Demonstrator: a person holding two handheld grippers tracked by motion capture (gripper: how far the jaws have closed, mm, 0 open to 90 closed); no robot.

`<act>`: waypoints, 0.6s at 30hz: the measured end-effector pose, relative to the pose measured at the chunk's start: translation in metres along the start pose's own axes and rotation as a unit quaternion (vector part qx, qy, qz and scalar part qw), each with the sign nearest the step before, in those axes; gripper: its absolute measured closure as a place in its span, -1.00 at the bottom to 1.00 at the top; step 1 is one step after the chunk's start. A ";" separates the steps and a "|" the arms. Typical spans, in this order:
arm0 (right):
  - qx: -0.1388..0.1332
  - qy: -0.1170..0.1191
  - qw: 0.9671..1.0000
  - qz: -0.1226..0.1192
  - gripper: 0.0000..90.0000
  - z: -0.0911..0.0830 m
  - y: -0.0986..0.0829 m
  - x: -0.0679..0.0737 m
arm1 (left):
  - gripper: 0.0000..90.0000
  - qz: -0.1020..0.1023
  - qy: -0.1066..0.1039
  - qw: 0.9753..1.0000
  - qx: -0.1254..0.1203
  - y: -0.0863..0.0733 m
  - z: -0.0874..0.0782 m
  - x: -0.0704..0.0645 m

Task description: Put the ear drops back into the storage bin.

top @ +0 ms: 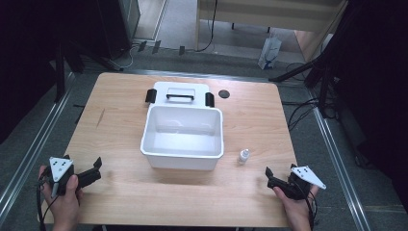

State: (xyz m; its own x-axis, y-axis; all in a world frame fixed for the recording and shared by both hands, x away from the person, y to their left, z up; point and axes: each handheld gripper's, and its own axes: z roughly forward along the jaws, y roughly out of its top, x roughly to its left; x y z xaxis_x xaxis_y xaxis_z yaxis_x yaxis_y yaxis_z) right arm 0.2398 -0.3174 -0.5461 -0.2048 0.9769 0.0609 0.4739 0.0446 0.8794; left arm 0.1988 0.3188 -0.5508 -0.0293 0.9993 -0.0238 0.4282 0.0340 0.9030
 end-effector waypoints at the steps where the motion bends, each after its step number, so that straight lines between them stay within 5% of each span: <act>1: 0.001 0.000 1.000 -0.001 -0.96 0.000 0.000 0.000 | -1.00 0.000 0.000 1.000 0.003 0.000 0.001 0.000; 6: 0.003 0.005 1.000 -0.002 -0.91 0.001 0.000 0.000 | -1.00 0.001 -0.002 1.000 0.004 0.001 0.001 0.000; 11: 0.005 0.002 1.000 0.024 -0.72 0.002 0.002 -0.006 | -1.00 0.001 -0.004 1.000 0.005 0.001 0.002 0.000; 18: 0.034 0.016 0.999 0.034 -0.67 0.005 0.006 -0.010 | -1.00 0.001 -0.003 1.000 0.010 0.001 0.003 -0.001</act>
State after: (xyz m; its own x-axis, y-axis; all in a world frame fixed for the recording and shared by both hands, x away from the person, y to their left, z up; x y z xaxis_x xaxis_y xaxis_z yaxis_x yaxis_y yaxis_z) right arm 0.2492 -0.3260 -0.5433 -0.1964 0.9711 0.1360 0.5440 -0.0075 0.8391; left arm 0.2020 0.3184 -0.5509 -0.0240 0.9994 -0.0249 0.4463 0.0330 0.8943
